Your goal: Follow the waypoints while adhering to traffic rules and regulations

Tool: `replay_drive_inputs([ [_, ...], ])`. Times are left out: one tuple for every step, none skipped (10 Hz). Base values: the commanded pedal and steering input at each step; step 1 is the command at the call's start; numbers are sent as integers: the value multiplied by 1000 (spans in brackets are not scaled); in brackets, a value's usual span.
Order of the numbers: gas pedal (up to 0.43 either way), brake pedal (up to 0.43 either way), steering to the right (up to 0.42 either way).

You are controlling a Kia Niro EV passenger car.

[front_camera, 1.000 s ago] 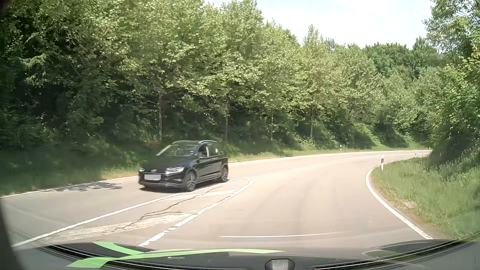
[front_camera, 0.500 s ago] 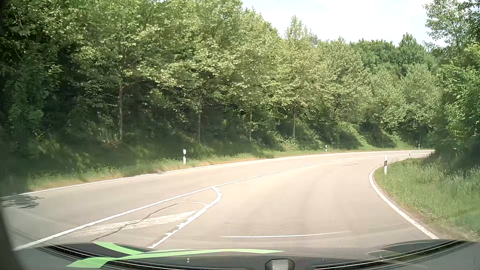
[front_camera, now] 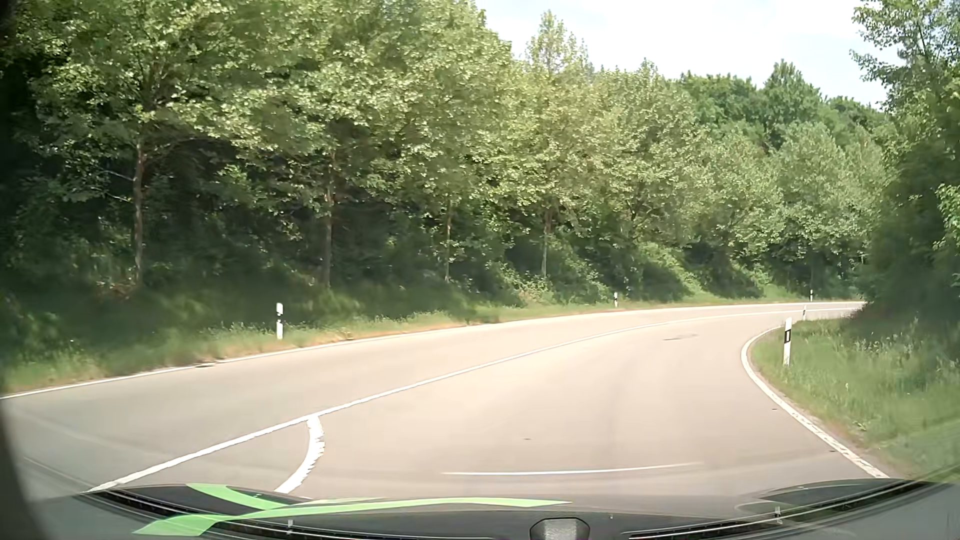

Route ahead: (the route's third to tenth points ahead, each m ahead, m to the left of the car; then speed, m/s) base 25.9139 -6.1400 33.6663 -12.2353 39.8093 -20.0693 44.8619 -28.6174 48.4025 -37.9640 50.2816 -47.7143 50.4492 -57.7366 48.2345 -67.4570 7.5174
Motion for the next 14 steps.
replay_drive_inputs([
  [59,0,90],
  [59,0,90],
  [59,0,90],
  [59,0,90],
  [59,0,90],
  [59,0,90],
  [59,0,90],
  [59,0,91],
  [59,0,92],
  [59,0,93],
  [47,0,94],
  [47,0,95],
  [47,0,94],
  [47,0,94],
])
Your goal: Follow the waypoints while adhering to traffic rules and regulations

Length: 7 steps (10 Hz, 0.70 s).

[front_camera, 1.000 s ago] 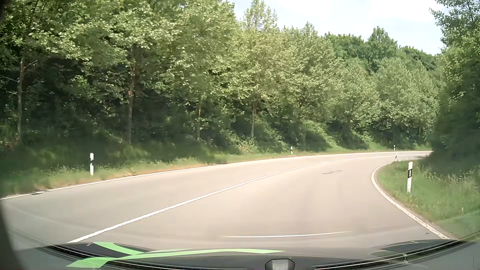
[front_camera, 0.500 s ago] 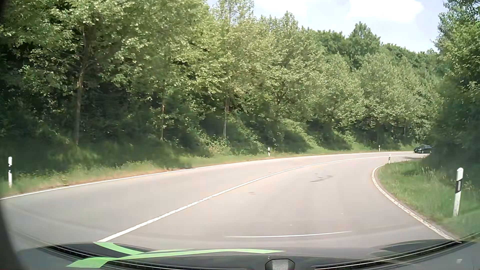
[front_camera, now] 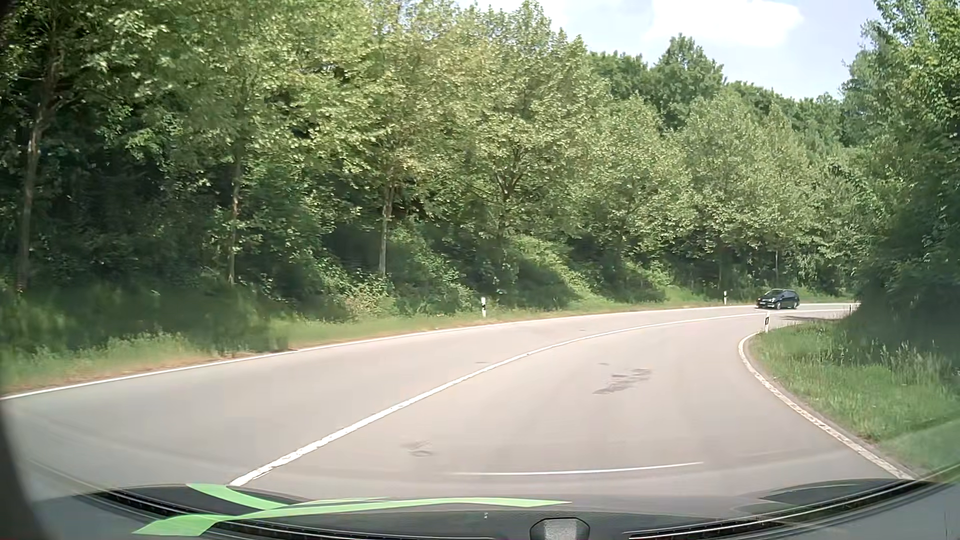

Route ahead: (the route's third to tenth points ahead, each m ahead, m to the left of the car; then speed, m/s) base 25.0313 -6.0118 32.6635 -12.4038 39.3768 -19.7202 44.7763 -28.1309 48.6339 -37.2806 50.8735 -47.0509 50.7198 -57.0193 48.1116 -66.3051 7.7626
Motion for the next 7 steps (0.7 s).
replay_drive_inputs([
  [39,0,95],
  [28,0,95],
  [20,0,96],
  [8,0,97],
  [8,0,96],
  [8,0,95],
  [8,0,93],
])
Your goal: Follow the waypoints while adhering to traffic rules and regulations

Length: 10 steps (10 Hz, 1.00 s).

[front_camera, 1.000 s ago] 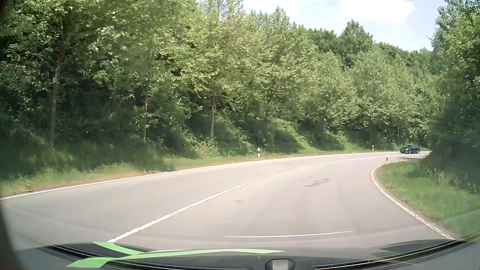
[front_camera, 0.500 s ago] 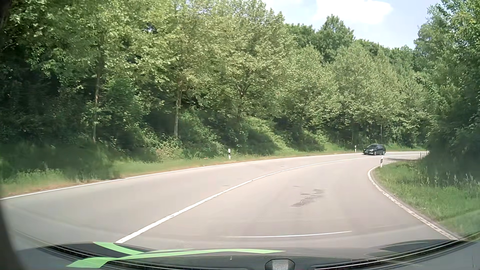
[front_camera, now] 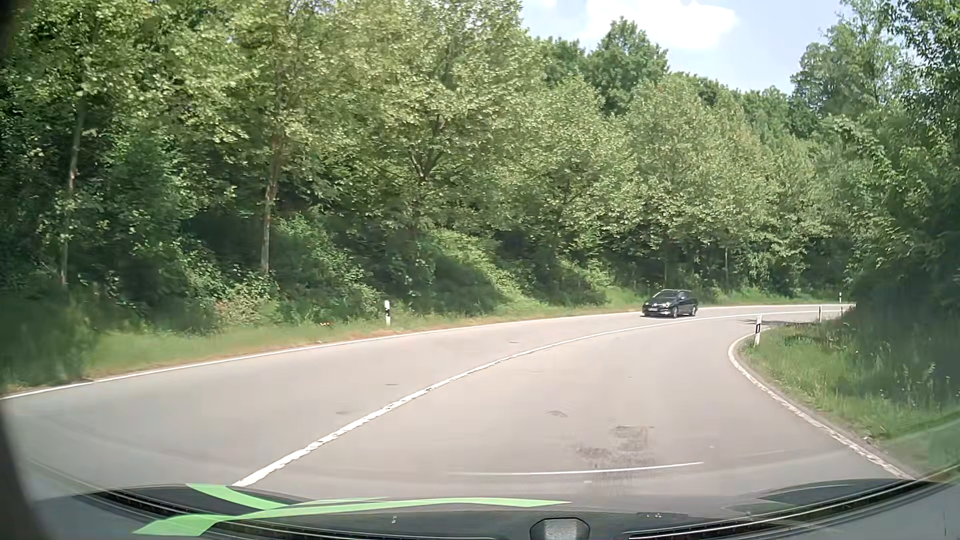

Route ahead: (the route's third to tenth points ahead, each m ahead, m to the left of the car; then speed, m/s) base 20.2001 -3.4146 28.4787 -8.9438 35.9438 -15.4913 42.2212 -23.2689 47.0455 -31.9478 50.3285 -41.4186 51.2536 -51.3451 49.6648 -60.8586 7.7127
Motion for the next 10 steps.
replay_drive_inputs([
  [8,0,93],
  [8,0,93],
  [8,0,89],
  [8,0,86],
  [20,0,85],
  [20,0,84],
  [20,0,84],
  [20,0,84],
  [20,0,84],
  [28,0,84],
])
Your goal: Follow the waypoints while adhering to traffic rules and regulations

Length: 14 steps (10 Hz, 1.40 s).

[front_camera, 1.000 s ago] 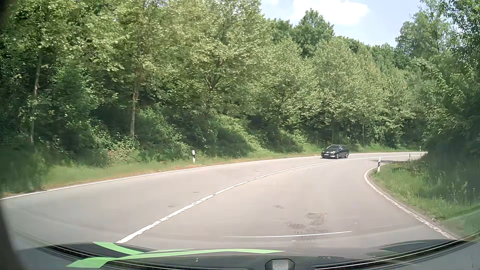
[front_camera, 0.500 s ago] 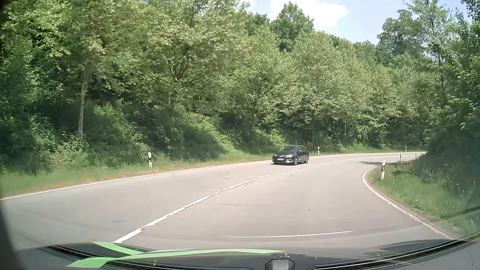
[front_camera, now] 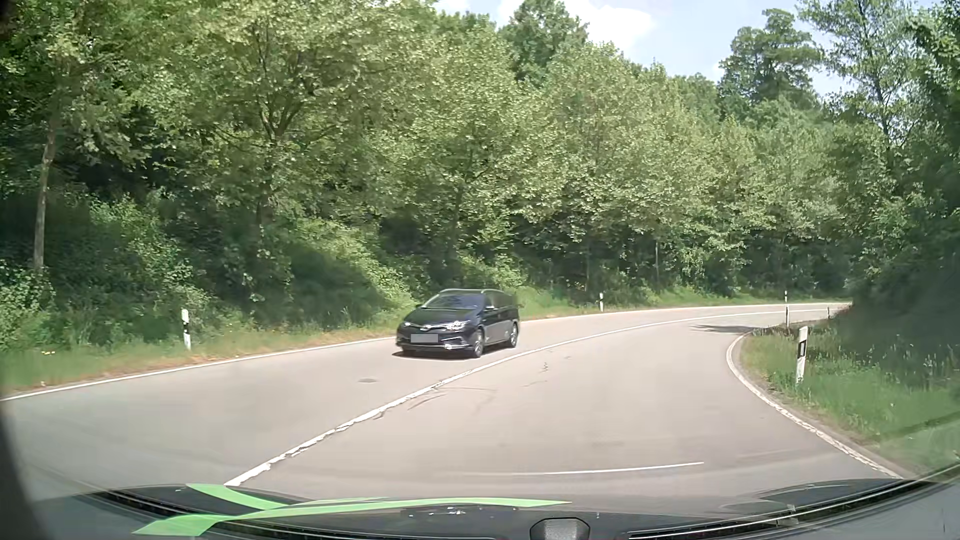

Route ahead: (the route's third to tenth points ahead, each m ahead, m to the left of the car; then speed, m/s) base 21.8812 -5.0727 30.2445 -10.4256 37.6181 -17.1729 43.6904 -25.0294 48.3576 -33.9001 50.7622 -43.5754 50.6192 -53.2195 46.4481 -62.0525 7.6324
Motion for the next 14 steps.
replay_drive_inputs([
  [28,0,84],
  [39,0,84],
  [39,0,84],
  [39,0,84],
  [39,0,84],
  [39,0,84],
  [39,0,85],
  [39,0,85],
  [39,0,86],
  [39,0,86],
  [39,0,87],
  [39,0,86],
  [39,0,86],
  [39,0,87],
])
